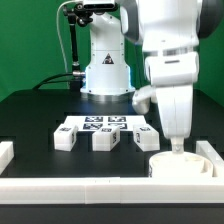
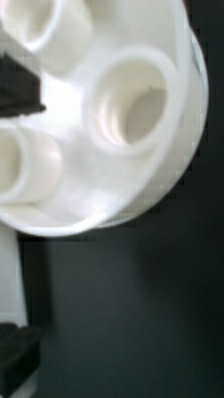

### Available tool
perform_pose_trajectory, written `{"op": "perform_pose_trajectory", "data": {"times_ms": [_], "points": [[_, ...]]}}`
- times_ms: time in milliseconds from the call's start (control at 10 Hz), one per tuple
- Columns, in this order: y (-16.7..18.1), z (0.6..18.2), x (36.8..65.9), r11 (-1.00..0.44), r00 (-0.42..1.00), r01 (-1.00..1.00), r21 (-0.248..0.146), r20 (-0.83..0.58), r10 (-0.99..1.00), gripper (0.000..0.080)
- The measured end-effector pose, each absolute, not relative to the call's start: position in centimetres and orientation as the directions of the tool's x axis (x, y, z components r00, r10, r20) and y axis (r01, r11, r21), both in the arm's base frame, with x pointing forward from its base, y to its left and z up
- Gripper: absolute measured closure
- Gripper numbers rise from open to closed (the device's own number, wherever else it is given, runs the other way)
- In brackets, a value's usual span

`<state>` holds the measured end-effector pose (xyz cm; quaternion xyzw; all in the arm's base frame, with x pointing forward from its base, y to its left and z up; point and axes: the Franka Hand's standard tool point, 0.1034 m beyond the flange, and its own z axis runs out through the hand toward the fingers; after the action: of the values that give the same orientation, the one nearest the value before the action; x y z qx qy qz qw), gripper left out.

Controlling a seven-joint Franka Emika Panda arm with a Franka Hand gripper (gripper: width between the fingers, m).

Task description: Assemble stool

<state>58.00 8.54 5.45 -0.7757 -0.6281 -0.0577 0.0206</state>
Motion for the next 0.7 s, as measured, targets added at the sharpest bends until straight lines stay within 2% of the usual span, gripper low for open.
{"op": "perform_pose_trajectory", "data": {"times_ms": [100, 300, 500, 700], "points": [[8.4, 6.2, 58.1, -0.210, 0.204, 0.977, 0.040, 0.111, 0.973, 0.0165], [6.8, 7.3, 57.8, -0.228, 0.223, 0.973, 0.045, 0.100, 0.970, 0.0154], [4.1, 6.4, 55.6, -0.271, 0.264, 0.960, 0.069, 0.099, 0.959, 0.0151], [2.7, 5.4, 53.9, -0.308, 0.300, 0.949, 0.071, 0.103, 0.948, 0.0151]]}}
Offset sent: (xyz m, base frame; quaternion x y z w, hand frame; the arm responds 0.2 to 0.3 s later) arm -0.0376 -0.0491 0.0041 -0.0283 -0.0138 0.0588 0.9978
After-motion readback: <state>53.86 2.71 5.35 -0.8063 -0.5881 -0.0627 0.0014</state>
